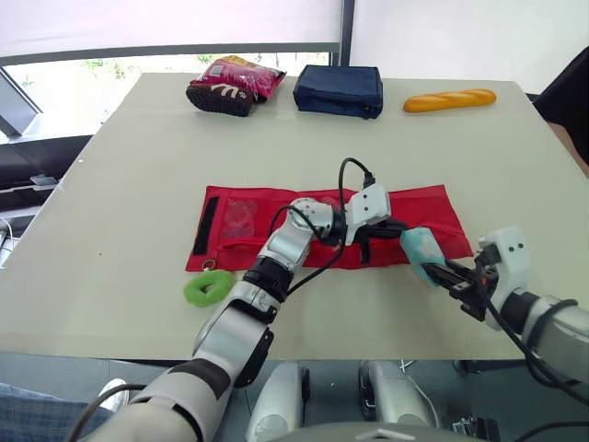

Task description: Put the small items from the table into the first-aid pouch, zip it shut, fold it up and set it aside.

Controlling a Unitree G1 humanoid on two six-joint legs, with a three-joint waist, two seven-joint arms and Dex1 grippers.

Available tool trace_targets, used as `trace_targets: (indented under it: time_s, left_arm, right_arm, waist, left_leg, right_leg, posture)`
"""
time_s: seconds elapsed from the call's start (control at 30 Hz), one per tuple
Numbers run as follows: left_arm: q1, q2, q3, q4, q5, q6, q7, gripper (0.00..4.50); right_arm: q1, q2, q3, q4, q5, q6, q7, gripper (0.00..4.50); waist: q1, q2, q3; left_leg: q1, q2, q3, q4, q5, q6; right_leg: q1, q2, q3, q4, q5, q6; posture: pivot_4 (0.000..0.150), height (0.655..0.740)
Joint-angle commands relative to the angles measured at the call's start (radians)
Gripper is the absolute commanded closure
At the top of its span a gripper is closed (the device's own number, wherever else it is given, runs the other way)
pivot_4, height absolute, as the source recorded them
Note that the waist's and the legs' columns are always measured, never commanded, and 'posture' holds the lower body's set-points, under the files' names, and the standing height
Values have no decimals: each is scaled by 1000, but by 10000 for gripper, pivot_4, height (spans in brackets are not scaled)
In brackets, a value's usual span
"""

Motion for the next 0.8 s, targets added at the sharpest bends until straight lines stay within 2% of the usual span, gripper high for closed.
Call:
trace_targets:
  time_s: [0.03,0.13,0.47,0.57,0.67,0.8]
  left_arm:
    - [14,-13,-20,-98,-18,8,-10,45000]
    - [35,-12,-36,-136,-23,11,-25,45000]
    - [72,-29,-84,-204,-42,30,-61,45000]
    - [67,-34,-85,-194,-40,28,-55,45000]
    - [47,-38,-72,-148,-27,11,-30,45000]
    - [12,-47,-50,-63,-3,-15,24,45000]
  right_arm:
    - [-25,4,15,10,-10,-24,-49,37642]
    - [-62,29,38,31,-40,-49,-83,37642]
    - [-197,281,108,117,-245,-192,-231,37642]
    - [-183,287,146,92,-299,-193,-201,29261]
    - [-133,243,170,33,-337,-176,-147,16783]
    - [-41,179,144,-50,-303,-173,-37,3115]
  waist:
    - [-3,0,0]
    - [-5,0,0]
    - [-6,1,0]
    - [-5,1,0]
    - [-3,1,0]
    - [-2,1,0]
  left_leg:
    - [0,0,0,0,0,0]
    - [1,0,1,0,0,0]
    - [1,0,1,0,0,0]
    - [1,0,1,0,0,0]
    - [1,0,1,0,0,0]
    - [0,0,1,0,0,0]
  right_leg:
    - [0,0,0,0,0,1]
    - [0,1,0,0,-2,3]
    - [0,1,0,1,-2,3]
    - [0,1,0,0,-2,3]
    - [0,1,1,0,-2,3]
    - [0,0,0,0,-2,3]
  posture:
    - [1500,7105]
    - [1500,7105]
    - [1500,7105]
    - [1500,7105]
    - [1500,7105]
    - [1500,7105]
